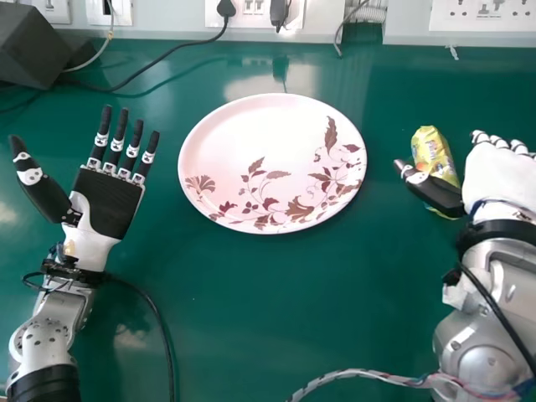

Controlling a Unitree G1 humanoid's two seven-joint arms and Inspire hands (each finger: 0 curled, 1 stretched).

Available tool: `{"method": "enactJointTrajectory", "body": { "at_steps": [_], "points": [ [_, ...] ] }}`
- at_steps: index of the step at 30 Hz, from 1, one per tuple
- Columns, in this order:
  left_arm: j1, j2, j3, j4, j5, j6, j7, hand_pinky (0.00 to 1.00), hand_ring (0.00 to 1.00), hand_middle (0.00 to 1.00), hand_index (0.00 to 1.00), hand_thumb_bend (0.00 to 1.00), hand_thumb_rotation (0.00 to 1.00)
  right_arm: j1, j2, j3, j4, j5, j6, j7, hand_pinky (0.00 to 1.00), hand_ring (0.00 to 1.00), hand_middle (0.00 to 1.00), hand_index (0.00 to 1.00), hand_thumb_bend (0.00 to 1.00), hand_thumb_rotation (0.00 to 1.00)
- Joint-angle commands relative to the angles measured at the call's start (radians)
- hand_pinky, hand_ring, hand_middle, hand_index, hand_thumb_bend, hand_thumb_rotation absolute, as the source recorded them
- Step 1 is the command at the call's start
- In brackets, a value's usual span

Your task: Pick up biscuit and place it in the plate

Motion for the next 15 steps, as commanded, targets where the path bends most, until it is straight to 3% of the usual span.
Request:
{"method": "enactJointTrajectory", "body": {
  "at_steps": [1,15],
  "points": [
    [0.045,-0.016,0.003,0.029,0.005,0.012,-0.007,0.93,0.87,0.92,0.96,1.00,0.79,-0.011,-0.012,-0.002,0.012,0.012,0.011,-0.011,0.95,0.96,0.98,1.00,1.00,0.78],
    [0.039,-0.015,0.001,0.032,0.013,0.008,-0.003,0.97,0.88,0.92,0.96,1.00,0.81,-0.034,-0.062,0.000,0.088,0.020,0.050,-0.009,0.95,0.96,0.97,1.00,1.00,0.79]
  ]
}}
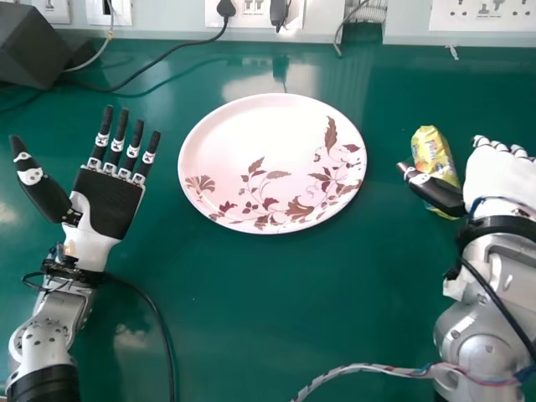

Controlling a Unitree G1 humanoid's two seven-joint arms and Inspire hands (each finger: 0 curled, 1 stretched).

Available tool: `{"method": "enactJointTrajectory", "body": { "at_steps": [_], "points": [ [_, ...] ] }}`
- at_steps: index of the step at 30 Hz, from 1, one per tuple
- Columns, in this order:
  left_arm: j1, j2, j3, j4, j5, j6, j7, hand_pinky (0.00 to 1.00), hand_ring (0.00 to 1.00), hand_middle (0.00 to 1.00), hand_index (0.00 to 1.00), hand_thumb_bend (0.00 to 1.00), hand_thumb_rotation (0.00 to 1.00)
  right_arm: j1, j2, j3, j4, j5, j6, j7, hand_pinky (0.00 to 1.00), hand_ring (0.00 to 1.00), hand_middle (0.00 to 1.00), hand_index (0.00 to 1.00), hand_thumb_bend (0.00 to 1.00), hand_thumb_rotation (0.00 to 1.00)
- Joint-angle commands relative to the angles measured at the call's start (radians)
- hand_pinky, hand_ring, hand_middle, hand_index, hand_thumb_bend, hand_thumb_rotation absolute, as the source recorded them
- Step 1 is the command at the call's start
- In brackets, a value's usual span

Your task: Pick up biscuit and place it in the plate

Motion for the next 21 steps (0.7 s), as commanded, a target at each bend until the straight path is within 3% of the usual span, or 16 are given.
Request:
{"method": "enactJointTrajectory", "body": {
  "at_steps": [1,21],
  "points": [
    [0.042,-0.017,0.000,0.027,0.011,0.006,0.000,0.97,0.88,0.92,0.96,1.00,0.81,-0.009,-0.018,-0.001,0.018,0.008,0.008,-0.003,0.95,0.96,0.97,1.00,1.00,0.79],
    [0.046,-0.012,0.007,0.025,0.006,0.012,-0.011,0.96,0.88,0.92,0.93,1.00,0.75,-0.011,-0.072,0.030,0.158,0.069,0.094,-0.061,0.94,0.96,0.98,1.00,1.00,0.79]
  ]
}}
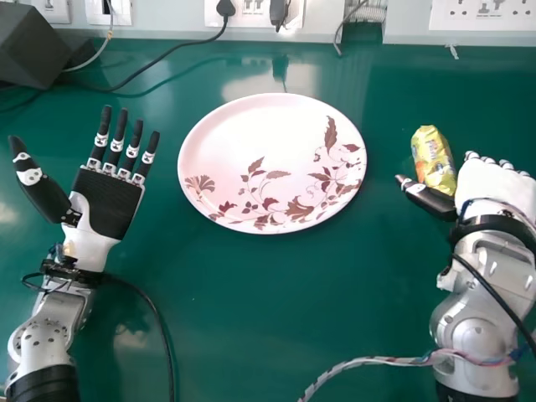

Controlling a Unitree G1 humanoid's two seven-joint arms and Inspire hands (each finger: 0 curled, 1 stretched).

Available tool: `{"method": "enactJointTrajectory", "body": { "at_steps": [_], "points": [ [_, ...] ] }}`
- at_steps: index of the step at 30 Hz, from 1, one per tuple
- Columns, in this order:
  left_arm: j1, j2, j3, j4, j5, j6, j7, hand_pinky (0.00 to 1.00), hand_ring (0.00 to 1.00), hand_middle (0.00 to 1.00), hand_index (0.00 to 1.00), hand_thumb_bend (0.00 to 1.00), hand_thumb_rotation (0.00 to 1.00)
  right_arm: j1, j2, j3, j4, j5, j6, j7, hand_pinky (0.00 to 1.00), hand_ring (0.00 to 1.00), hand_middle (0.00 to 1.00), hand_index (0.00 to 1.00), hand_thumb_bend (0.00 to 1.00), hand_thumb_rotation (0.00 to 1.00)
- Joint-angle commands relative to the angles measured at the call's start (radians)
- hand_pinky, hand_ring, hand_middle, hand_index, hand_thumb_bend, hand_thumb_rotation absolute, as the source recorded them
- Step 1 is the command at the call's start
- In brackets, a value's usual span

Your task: Pick up biscuit and place it in the plate

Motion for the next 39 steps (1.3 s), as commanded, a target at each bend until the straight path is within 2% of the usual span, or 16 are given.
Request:
{"method": "enactJointTrajectory", "body": {
  "at_steps": [1,12,23,34,39],
  "points": [
    [0.043,-0.012,0.003,0.030,0.008,0.006,-0.014,0.96,0.88,0.92,0.93,1.00,0.75,-0.003,-0.009,0.007,0.012,0.016,0.015,-0.014,0.95,0.97,0.98,1.00,1.00,0.79],
    [0.042,-0.014,0.005,0.030,0.001,0.013,-0.015,0.93,0.87,0.92,0.92,1.00,0.75,-0.007,-0.055,0.030,0.088,0.046,0.054,-0.063,0.95,0.96,0.98,1.00,1.00,0.78],
    [0.047,-0.014,0.013,0.023,-0.012,0.026,-0.009,0.96,0.88,0.93,0.94,1.00,0.72,-0.027,-0.070,0.056,0.165,0.077,0.116,-0.085,0.94,0.94,0.97,1.00,1.00,0.77],
    [0.047,-0.014,0.017,0.023,-0.018,0.039,-0.023,0.91,0.86,0.91,0.93,1.00,0.70,-0.037,-0.103,0.084,0.234,0.144,0.150,-0.182,0.92,0.94,0.97,1.00,1.00,0.74],
    [0.048,-0.017,0.020,0.014,-0.016,0.044,-0.015,0.92,0.86,0.90,0.94,1.00,0.69,-0.056,-0.117,0.094,0.273,0.180,0.172,-0.217,0.91,0.93,0.96,1.00,1.00,0.74]
  ]
}}
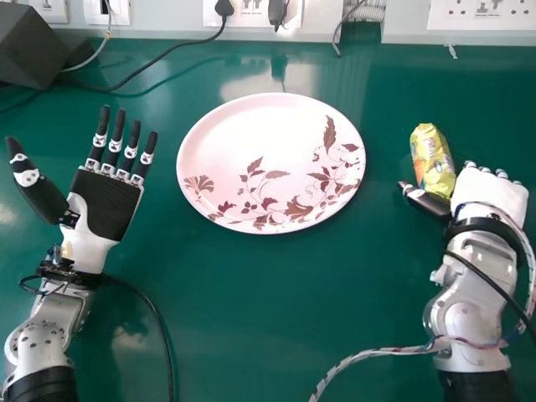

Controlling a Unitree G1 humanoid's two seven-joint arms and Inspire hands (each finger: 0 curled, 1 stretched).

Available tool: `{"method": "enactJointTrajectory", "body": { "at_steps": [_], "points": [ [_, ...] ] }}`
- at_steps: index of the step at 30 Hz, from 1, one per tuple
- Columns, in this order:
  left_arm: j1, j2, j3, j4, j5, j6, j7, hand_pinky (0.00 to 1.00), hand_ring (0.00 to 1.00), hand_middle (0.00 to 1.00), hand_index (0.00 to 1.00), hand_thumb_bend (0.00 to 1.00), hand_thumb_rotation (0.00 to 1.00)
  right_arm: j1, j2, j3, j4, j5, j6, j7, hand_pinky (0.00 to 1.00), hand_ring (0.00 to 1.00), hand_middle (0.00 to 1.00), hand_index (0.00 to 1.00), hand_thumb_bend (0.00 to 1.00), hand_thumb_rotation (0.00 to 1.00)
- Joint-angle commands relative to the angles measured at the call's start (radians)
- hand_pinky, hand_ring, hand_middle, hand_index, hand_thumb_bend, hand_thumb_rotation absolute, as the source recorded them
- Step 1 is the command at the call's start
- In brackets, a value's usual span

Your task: Pick up biscuit and place it in the plate

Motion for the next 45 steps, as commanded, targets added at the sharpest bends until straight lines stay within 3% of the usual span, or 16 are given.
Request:
{"method": "enactJointTrajectory", "body": {
  "at_steps": [1,9,16,33,45],
  "points": [
    [0.045,-0.018,0.007,0.019,-0.006,0.013,0.003,0.91,0.86,0.90,0.94,1.00,0.68,-0.009,-0.013,0.008,0.026,0.028,0.013,-0.023,0.91,0.92,0.95,1.00,1.00,0.74],
    [0.044,-0.010,0.015,0.026,-0.017,0.032,-0.001,0.87,0.84,0.89,0.93,1.00,0.68,-0.017,-0.046,0.035,0.066,0.079,0.041,-0.076,0.86,0.90,0.94,1.00,1.00,0.71],
    [0.044,-0.006,0.014,0.020,-0.018,0.039,0.011,0.87,0.83,0.89,0.93,1.00,0.67,-0.005,-0.059,0.051,-0.039,0.090,0.056,-0.053,0.84,0.89,0.92,0.99,1.00,0.72],
    [0.049,-0.010,0.011,-0.001,-0.025,0.054,0.026,0.87,0.86,0.91,0.93,1.00,0.69,-0.032,-0.058,0.065,-0.198,-0.043,0.037,0.158,0.85,0.90,0.93,0.99,1.00,0.72],
    [0.053,-0.007,0.017,-0.002,-0.035,0.060,0.020,0.82,0.85,0.88,0.91,1.00,0.70,-0.087,-0.090,0.033,-0.032,0.026,0.040,0.075,0.84,0.90,0.93,0.99,1.00,0.69]
  ]
}}
